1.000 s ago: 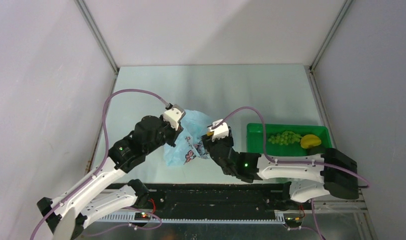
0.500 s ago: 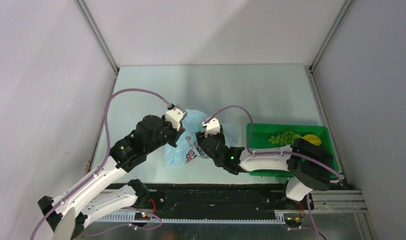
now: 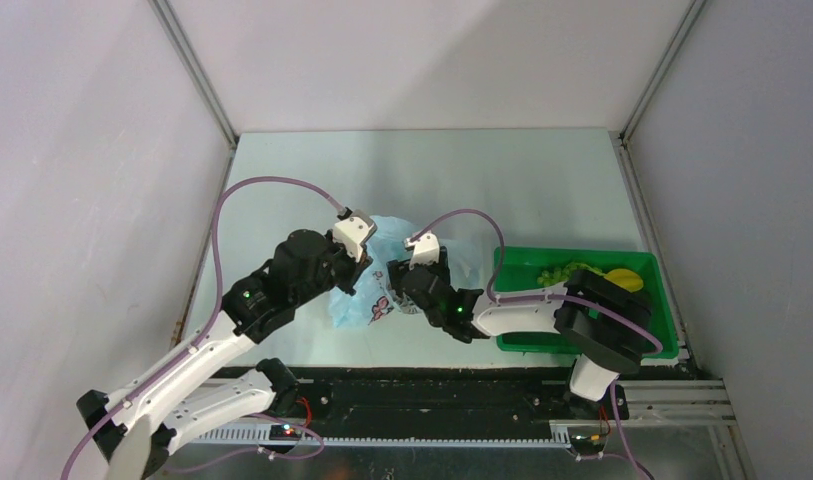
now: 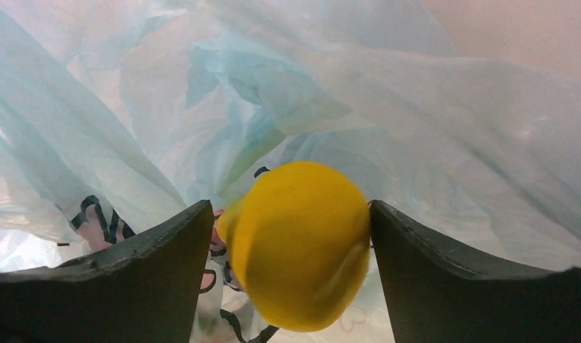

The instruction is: Place the fake fruits into the plastic bag and tie a complex knot

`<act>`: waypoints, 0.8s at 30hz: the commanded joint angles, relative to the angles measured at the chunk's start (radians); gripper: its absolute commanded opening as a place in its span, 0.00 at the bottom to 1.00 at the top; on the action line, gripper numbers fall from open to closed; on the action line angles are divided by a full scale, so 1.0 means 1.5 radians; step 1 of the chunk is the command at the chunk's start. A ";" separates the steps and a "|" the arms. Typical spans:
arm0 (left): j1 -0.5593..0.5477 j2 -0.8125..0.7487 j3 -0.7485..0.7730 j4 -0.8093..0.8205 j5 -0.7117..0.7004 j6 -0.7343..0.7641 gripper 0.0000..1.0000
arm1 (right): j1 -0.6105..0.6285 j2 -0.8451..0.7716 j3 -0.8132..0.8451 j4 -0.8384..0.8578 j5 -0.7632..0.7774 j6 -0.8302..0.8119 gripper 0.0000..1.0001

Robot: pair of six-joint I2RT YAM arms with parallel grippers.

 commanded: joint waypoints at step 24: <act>0.003 -0.001 -0.004 0.019 0.004 -0.007 0.00 | 0.030 -0.107 0.022 -0.050 0.088 0.031 0.99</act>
